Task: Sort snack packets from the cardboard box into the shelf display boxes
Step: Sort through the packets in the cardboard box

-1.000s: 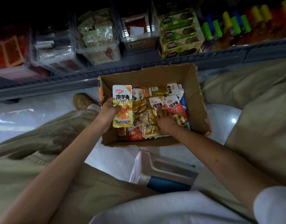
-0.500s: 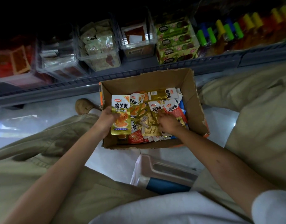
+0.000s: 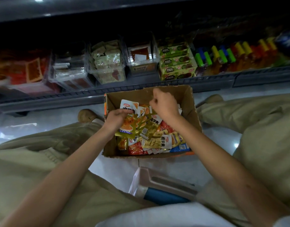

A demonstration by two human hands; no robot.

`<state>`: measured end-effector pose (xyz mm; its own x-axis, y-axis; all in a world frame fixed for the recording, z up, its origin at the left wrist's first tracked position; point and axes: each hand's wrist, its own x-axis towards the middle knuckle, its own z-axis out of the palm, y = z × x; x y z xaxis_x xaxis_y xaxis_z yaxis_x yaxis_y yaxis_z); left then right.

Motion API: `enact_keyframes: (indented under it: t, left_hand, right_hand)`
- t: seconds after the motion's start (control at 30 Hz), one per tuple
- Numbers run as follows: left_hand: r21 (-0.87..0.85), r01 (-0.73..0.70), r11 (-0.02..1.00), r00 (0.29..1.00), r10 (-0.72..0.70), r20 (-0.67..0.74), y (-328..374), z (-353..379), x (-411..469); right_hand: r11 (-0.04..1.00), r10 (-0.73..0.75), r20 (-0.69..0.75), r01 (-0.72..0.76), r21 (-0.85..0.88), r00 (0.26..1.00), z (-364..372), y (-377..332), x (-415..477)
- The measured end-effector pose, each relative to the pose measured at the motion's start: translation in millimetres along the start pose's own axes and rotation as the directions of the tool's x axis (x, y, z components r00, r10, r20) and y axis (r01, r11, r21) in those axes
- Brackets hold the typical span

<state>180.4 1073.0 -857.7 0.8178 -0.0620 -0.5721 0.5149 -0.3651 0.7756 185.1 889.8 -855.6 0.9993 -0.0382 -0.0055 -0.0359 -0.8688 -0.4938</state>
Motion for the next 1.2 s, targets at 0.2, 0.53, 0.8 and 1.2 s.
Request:
enact_keyframes:
  t: [0.2, 0.53, 0.8, 1.2]
  left_hand:
    - [-0.388, -0.108, 0.915, 0.989, 0.137, 0.047, 38, 7, -1]
    - [-0.359, -0.562, 0.745, 0.827, 0.515, -0.227, 132, 5, -21]
    - [0.403, -0.827, 0.393, 0.386, 0.917, -0.102, 200, -5, -53]
    - [0.464, -0.869, 0.171, 0.121, 0.983, -0.136, 296, -8, 3]
  right_hand:
    - [0.924, -0.379, -0.051, 0.374, -0.083, 0.924, -10, -67, -27]
    - [0.872, -0.454, -0.226, 0.482, 0.086, 0.862, -89, -69, 8]
    - [0.475, -0.126, -0.428, 0.434, 0.766, 0.895, -195, -78, 69]
    - [0.297, -0.256, -0.113, 0.19, 0.936, 0.96, -270, -91, 154]
